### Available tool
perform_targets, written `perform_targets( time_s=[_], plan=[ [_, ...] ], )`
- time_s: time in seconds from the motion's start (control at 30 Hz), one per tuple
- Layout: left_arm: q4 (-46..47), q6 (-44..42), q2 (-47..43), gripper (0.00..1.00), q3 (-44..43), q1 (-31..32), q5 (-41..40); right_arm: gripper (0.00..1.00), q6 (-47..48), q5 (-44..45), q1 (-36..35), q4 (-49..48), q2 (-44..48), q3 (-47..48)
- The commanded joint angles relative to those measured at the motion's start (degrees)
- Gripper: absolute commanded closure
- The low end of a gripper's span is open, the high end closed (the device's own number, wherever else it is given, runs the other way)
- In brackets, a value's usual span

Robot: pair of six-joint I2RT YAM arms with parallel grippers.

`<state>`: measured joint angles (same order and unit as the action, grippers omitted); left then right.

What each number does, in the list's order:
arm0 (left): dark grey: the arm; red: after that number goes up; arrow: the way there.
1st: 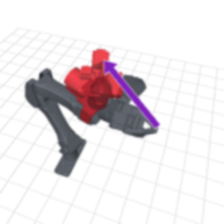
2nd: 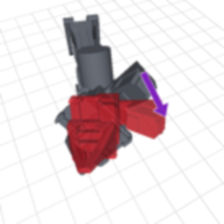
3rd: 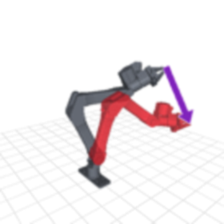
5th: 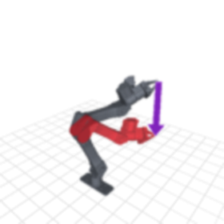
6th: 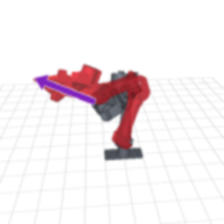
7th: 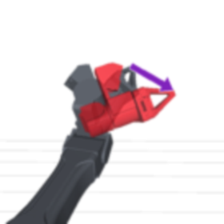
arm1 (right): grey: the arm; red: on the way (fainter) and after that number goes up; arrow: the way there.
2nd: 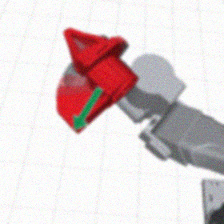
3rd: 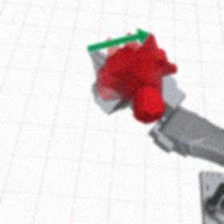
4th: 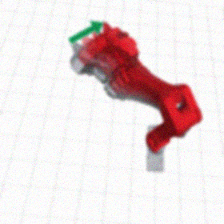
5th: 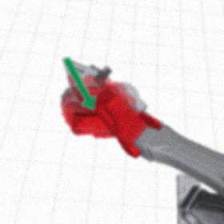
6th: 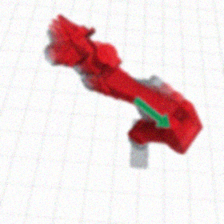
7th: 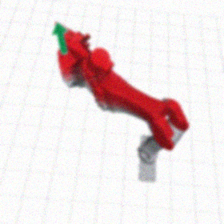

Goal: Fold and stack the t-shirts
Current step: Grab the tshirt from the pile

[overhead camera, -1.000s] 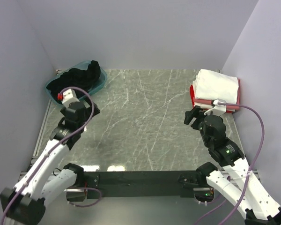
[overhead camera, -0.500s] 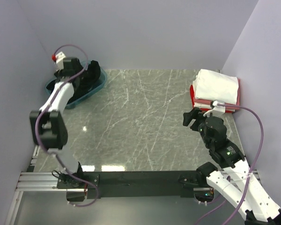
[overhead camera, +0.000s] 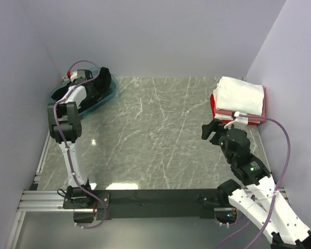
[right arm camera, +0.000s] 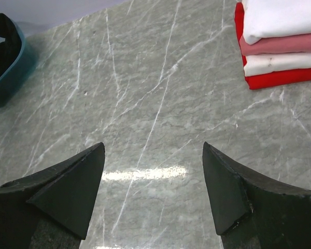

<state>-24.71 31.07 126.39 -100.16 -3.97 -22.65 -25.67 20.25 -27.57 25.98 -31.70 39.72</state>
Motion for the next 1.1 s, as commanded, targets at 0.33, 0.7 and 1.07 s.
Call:
perform_targets(
  time_s=[0.33,0.7,1.07],
  plan=[
    [-5.7,-4.2,5.9,0.22,-5.5,0.2,2.3,0.18,0.9,-0.6,0.4,-2.4,1.0,-0.6],
    [-4.6,-4.6,-8.9,0.99,-10.0,0.1,1.7,0.18,0.9,-0.6,0.4,-2.6,0.9,-0.9],
    [4.4,-7.4,-30.7,1.00,-10.8,3.9,6.8,0.18,0.9,0.1,0.4,-3.1,0.4,-1.3]
  ],
)
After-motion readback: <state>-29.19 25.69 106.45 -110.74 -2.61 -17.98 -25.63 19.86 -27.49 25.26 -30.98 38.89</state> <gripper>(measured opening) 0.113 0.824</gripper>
